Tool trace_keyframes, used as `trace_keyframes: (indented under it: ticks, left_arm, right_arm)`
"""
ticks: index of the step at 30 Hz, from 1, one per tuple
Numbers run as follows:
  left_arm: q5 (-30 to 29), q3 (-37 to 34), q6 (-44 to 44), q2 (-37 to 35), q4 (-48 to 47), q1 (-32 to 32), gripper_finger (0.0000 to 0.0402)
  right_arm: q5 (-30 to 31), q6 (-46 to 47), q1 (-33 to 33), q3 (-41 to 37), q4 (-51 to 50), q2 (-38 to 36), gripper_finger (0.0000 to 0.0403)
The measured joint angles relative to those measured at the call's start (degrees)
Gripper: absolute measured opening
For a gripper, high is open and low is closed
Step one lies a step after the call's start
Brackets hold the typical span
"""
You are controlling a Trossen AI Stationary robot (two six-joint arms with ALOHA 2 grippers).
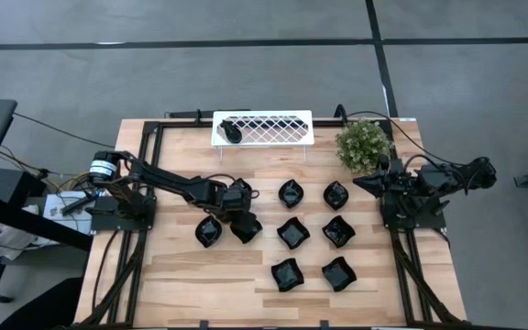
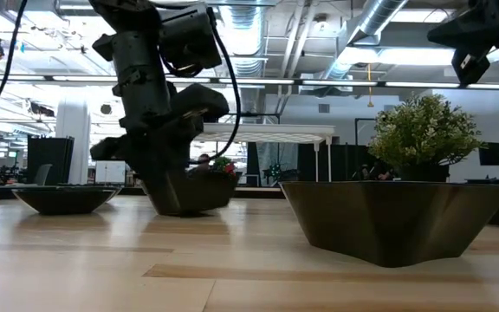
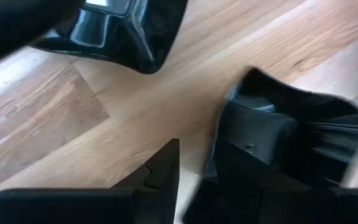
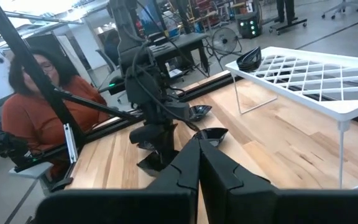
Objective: Pick & Place Mini shaped plates
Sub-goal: Put the black distorted square plate on the shelf
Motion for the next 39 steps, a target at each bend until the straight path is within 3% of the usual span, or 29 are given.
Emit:
trace_keyframes:
  ticks: [8,17,30,39]
  left_arm:
    - [-0.36,0.25,-0.39,-0.45,0.72,0.15,0.0083]
    - [-0.55,0.42,-0.42,-1.36,1.13,0.28,0.001]
    - [-1.25,0.58,0.08,-8.88,2.16,2.23,0.0006]
    - [-3.75,6.91,6.44,-11.79,2.43,4.94,0.0004]
  right_arm:
    - [0.0,0.02,0.0,0.0,0.21,-0.02,0.0]
    - [0.0,0.07,0.0,-0.02,0.3,-0.02,0.0]
    - [0.0,0.08,-0.03,0.0,0.32,0.0,0.0]
    - [-0.02,0.04,-0.49,0.0,0.29,0.0,0.0]
